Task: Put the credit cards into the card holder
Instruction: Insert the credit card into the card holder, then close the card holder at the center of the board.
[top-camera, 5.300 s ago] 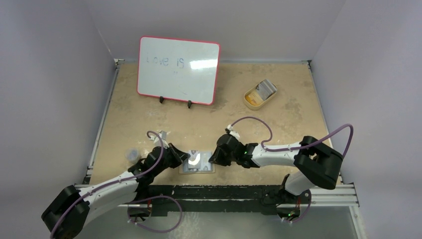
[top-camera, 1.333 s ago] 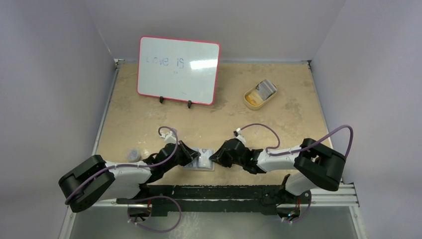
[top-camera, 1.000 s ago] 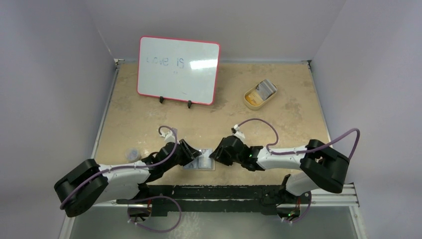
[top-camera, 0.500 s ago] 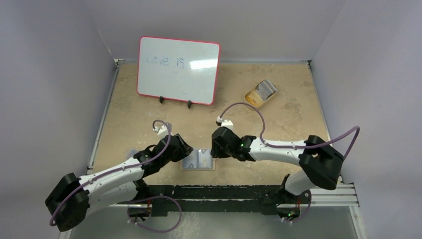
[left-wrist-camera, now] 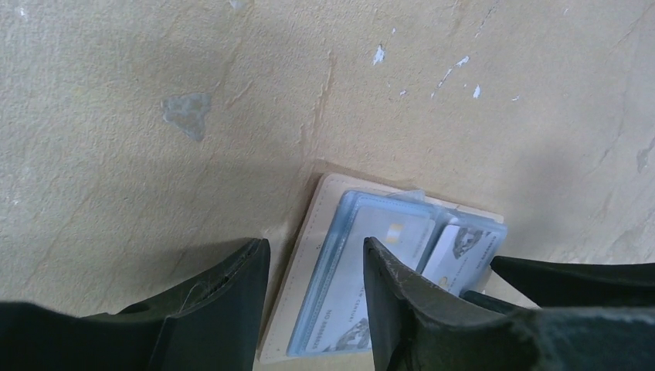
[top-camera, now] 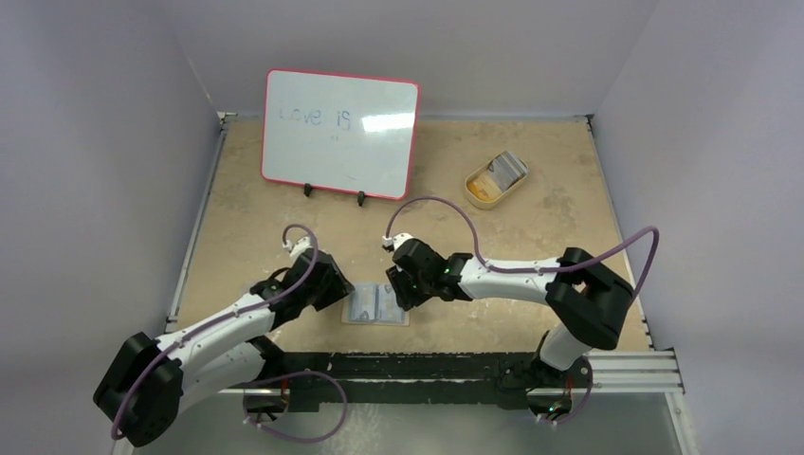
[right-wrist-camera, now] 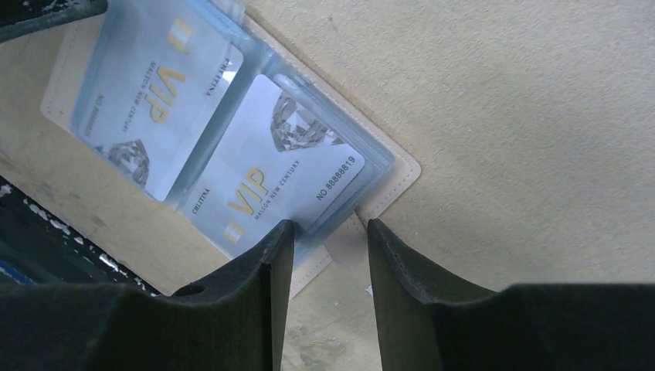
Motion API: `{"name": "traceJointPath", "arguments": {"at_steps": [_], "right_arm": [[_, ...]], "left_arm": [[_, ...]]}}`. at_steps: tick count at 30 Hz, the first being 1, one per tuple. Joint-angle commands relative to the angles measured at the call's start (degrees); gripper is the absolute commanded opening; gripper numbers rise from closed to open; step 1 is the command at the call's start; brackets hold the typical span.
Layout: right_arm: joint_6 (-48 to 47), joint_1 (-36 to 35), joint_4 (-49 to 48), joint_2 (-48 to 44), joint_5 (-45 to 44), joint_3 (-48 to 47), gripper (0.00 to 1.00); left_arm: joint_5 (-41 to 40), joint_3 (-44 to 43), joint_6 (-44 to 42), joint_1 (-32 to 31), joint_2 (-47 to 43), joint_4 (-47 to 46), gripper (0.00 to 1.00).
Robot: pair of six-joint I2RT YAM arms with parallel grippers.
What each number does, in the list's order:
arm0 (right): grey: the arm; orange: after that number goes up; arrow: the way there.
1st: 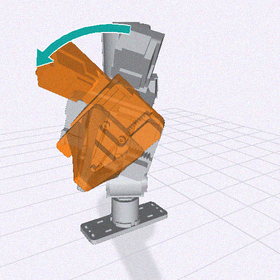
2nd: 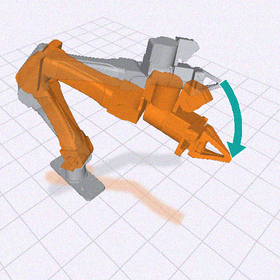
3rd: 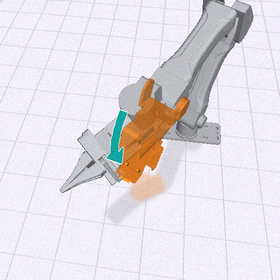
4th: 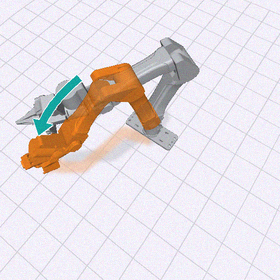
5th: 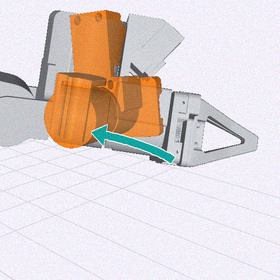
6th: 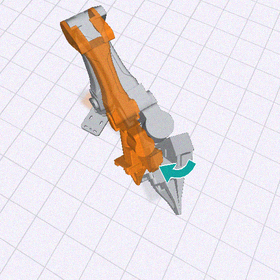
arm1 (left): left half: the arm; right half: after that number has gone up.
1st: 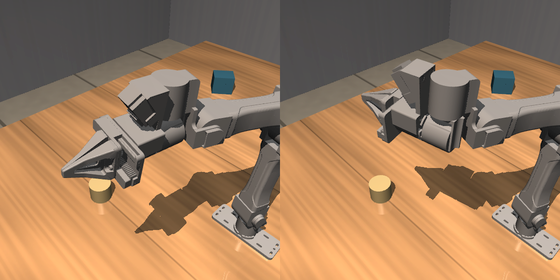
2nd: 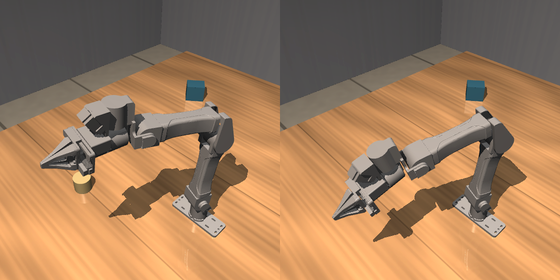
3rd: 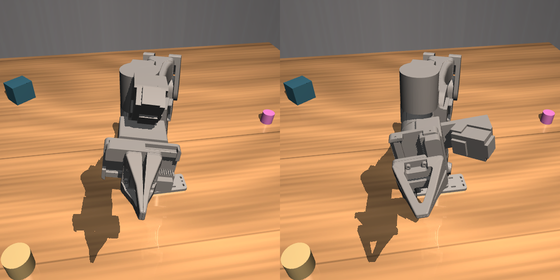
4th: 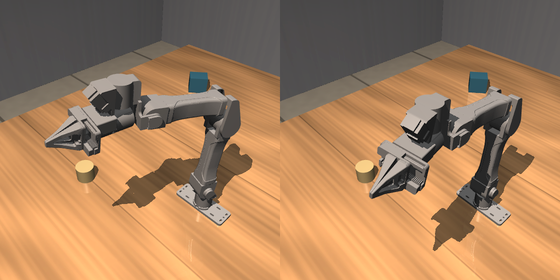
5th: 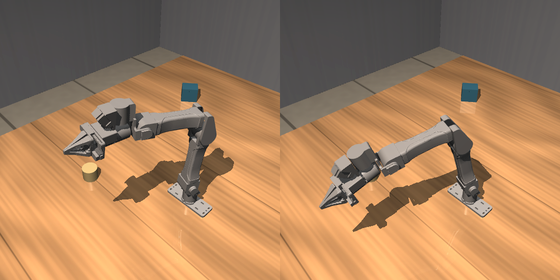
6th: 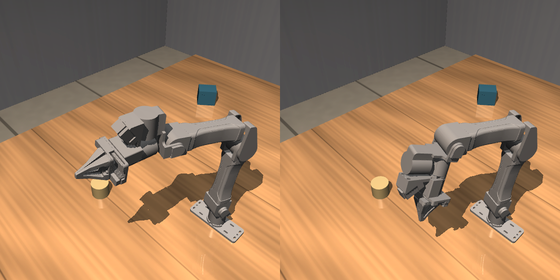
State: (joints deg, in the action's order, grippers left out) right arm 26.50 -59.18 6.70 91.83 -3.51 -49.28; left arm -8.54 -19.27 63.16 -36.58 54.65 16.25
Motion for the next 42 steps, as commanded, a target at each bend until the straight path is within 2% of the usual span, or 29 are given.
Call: {"name": "traceJointPath", "arguments": {"at_steps": [1, 12, 23, 30, 36, 42], "right_arm": [[-5.35, 0.94, 1.71, -0.27, 2.80, -2.31, 0.43], [-11.71, 1.26, -3.27, 1.44, 12.34, -2.84, 0.43], [-10.51, 0.52, 6.71, 2.05, 3.71, -5.69, 0.43], [-11.06, -0.59, 7.59, 3.45, 2.17, -7.46, 0.43], [-13.86, -1.82, 8.34, 3.97, 2.19, -8.32, 0.39], [-16.43, -1.82, 12.19, 4.13, 2.52, -10.59, 0.41]], "left_arm": [[2.11, -1.45, -2.19, 0.80, 1.81, -0.22, 0.48], [10.00, -1.41, -1.88, 3.44, 7.38, -7.55, 0.42], [13.42, -7.15, -7.45, 11.08, 11.52, -4.86, 0.40], [13.73, -8.09, -8.06, 12.50, 11.75, -4.24, 0.40], [14.61, -7.95, -8.87, 14.01, 12.23, -3.86, 0.40], [15.38, -8.28, -9.40, 14.98, 12.93, -3.81, 0.40]]}}
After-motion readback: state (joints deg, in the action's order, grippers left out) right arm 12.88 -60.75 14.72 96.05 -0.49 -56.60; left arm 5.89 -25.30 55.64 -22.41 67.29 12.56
